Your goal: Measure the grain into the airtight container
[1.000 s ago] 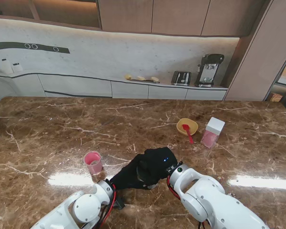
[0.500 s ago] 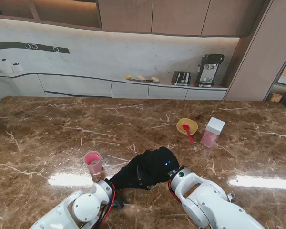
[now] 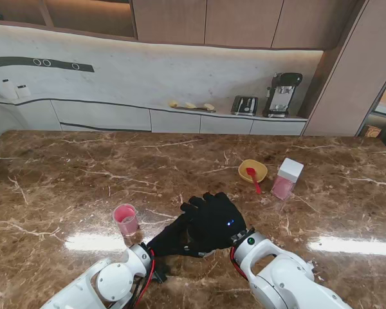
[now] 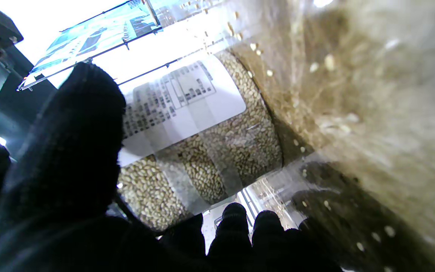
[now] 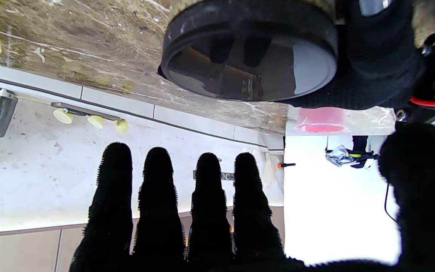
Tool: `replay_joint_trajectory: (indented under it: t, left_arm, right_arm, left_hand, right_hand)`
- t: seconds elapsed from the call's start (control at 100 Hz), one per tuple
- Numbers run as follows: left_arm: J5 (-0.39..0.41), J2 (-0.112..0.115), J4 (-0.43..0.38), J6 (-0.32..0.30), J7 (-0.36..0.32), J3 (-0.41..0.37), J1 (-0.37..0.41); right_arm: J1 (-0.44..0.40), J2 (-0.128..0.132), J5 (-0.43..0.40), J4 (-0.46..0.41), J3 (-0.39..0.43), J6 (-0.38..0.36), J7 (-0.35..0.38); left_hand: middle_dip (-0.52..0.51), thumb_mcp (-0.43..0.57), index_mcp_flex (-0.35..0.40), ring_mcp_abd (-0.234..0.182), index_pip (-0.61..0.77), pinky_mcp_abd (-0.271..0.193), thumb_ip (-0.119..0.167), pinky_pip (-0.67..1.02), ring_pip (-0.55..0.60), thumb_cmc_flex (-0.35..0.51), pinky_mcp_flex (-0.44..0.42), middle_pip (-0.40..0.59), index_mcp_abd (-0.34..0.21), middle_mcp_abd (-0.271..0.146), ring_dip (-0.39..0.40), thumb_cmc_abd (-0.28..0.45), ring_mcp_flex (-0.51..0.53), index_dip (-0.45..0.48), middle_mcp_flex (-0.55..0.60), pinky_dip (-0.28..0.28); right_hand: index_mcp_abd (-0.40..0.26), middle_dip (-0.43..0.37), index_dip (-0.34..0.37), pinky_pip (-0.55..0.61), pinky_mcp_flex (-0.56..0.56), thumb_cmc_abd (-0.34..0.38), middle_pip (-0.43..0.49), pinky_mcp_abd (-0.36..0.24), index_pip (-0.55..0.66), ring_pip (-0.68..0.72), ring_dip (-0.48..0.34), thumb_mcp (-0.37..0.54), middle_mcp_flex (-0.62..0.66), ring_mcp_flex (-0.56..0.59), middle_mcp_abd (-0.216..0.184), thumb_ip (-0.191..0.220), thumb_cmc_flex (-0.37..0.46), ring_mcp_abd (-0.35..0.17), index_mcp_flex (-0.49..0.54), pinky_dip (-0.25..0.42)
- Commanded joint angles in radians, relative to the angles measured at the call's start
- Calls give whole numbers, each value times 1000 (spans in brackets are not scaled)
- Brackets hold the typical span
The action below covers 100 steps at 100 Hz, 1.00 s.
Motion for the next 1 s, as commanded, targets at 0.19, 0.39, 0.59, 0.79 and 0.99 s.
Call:
replay_joint_trajectory:
  t: [0.19,0.39,0.59,0.79,0.99]
  left_arm:
    - [15,14,-21,-21,2,-29,43]
    - [31,32,-95,-36,-16,-82,88]
    - [87,44,-192,-74,6,-140,152]
    - [159,51,-269,-93,40,-194,205]
    - [222,64,-345,-81,30,-260,241]
  right_arm:
    - [-55,-6,11,-19,35,10,-11]
    - [-87,-10,13,-33,59,20,-44]
    - [-135,-16,25,-50,104,23,-75]
    - [-192,-27,75,-58,185,-7,-126]
    - [-231,-40,152,-45,269,-80,-177]
  left_hand:
    - [-61,-64,-34,48,-48,165,-1,64,-41,-42,58,-35,-28,-36,-47,-37,-15,-101,-37,-41]
    - [-74,-74,-32,49,-42,158,-2,57,-45,-45,58,-38,-20,-32,-61,-31,-17,-114,-38,-59]
    - [-56,-98,-33,50,-21,148,-1,56,-38,-46,62,-28,-1,-35,-59,-18,-15,-88,-35,-87]
    - [8,-255,-21,50,36,144,25,81,-26,-5,62,-19,70,-38,9,62,-9,30,-28,-21]
    - [86,-317,77,35,81,111,38,147,2,6,55,11,170,-37,108,104,-1,-4,-16,97]
  right_hand:
    - [25,-45,-10,-31,-21,-2,-32,-4,-22,-12,-40,15,-19,-37,25,41,-35,23,-40,-39]
    - [27,-52,-10,-32,-24,-2,-25,-7,-20,-9,-47,21,-21,-41,27,41,-38,22,-36,-49]
    - [26,-62,-11,-32,-24,-4,-25,-21,-20,-11,-55,39,-26,-43,27,41,-47,6,-32,-58]
    - [51,-126,-27,-37,10,-9,-65,-96,-8,-30,-92,66,17,-18,49,43,-71,-61,16,-93]
    - [83,-205,-89,-22,31,6,-95,-127,-36,-37,-116,69,41,-2,72,54,-97,-92,43,-124]
